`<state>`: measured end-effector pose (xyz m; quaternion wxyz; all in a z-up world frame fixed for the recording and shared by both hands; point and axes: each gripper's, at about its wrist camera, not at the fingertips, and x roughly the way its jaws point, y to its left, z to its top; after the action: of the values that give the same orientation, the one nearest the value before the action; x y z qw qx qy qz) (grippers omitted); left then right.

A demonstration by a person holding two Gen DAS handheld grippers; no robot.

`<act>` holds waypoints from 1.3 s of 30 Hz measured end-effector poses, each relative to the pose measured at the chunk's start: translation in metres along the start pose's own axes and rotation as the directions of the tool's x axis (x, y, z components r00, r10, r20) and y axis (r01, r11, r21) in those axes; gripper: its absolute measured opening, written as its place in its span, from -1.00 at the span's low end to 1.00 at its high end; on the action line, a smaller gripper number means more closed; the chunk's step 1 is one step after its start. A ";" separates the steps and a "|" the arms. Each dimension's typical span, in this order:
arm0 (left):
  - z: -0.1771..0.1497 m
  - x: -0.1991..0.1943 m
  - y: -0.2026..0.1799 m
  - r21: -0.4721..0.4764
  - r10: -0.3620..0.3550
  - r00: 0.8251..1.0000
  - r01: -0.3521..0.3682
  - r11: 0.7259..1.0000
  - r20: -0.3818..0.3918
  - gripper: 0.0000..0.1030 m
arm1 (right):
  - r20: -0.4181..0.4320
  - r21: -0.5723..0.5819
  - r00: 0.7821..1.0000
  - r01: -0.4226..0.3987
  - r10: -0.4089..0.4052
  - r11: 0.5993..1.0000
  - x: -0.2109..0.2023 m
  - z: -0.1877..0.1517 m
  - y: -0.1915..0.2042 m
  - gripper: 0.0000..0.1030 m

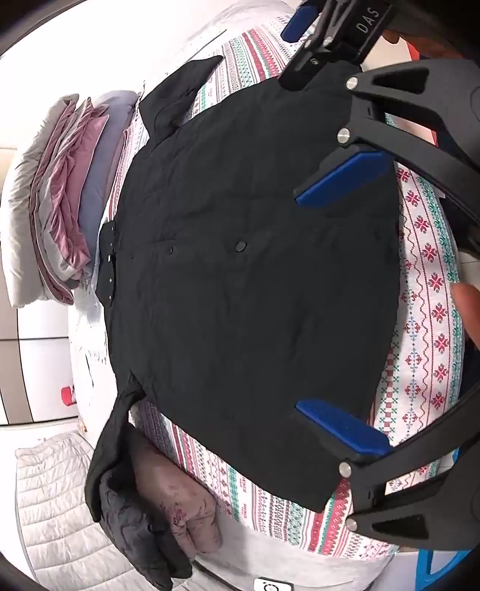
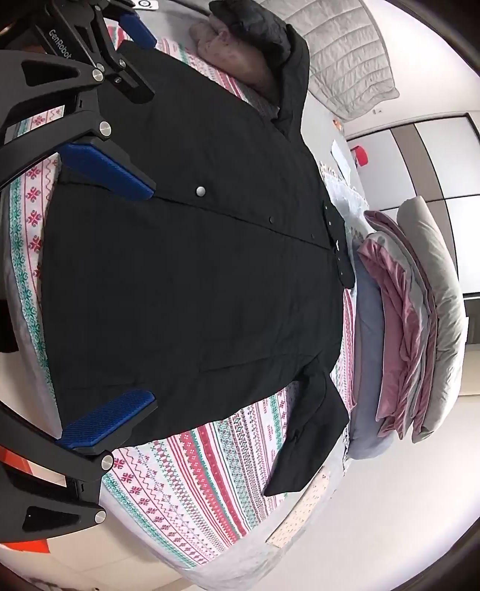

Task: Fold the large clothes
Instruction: 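Position both tools open above the hem of the black jacket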

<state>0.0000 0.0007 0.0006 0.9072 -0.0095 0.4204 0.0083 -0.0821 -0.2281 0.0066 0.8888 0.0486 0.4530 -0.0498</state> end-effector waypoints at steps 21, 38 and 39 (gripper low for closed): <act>0.003 -0.080 0.005 -0.045 -0.151 0.984 0.156 0.987 0.099 1.00 | -0.016 -0.021 1.000 0.012 -0.012 1.000 0.007 0.002 0.001 1.00; 0.000 -0.081 0.000 0.029 -0.125 0.978 0.122 0.992 0.165 1.00 | -0.002 -0.012 1.000 -0.003 0.003 1.000 0.008 0.003 0.007 1.00; 0.002 -0.073 -0.002 0.040 -0.123 0.981 0.118 0.992 0.150 1.00 | 0.001 -0.012 1.000 0.000 0.000 1.000 0.008 0.004 0.008 1.00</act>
<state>-0.0461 -0.0013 0.0575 0.9355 -0.0203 0.3488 -0.0524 -0.0731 -0.2210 0.0026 0.8892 0.0433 0.4530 -0.0472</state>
